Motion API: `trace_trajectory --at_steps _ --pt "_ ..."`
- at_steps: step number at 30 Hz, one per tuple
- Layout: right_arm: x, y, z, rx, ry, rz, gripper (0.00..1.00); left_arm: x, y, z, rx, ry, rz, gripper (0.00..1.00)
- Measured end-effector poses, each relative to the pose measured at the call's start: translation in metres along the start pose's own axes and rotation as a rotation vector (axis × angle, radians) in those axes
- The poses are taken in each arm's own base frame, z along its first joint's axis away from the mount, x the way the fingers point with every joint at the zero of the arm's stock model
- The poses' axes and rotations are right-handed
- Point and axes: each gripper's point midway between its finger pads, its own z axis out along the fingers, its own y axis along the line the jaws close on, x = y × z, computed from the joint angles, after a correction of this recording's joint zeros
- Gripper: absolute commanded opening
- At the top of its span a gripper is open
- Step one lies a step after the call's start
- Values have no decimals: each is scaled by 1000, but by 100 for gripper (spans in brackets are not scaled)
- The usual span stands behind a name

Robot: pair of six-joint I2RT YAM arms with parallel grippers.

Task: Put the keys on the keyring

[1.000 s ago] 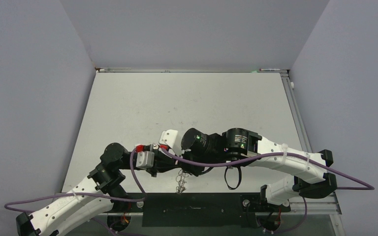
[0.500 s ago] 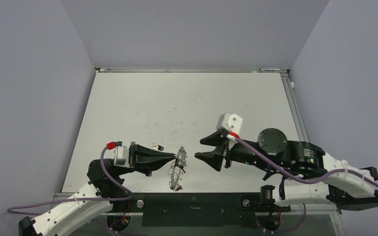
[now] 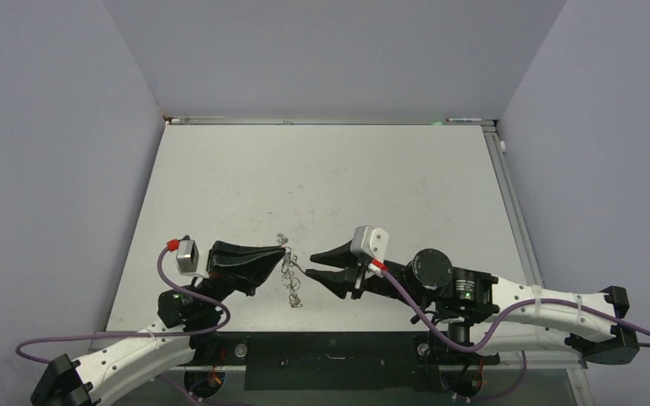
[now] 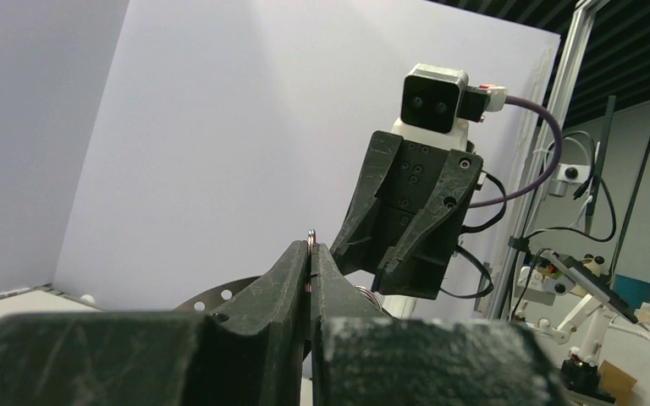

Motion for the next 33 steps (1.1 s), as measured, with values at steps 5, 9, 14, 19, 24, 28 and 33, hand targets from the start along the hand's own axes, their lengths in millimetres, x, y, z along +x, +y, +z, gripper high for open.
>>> trace_trajectory --at_steps 5,9,14,19,24,28,33 --pt "-13 -1 12 2 -68 -32 25 -13 -9 1 27 -50 1 0" --pt "-21 -1 17 1 -107 -47 25 -18 -12 0 38 -71 5 0" --pt "-20 -1 23 2 -120 -61 25 -18 -12 0 38 -72 4 0" --pt "-12 2 30 -6 -115 -62 21 -20 -14 -1 45 -77 1 0" --pt "-1 7 37 -34 -87 -65 20 -19 -18 -1 63 -70 0 0" --pt "-4 10 37 -46 -103 -65 17 -19 -19 -1 70 -68 0 0" --pt "-7 11 37 -53 -113 -65 12 -17 -19 -1 70 -64 -2 0"
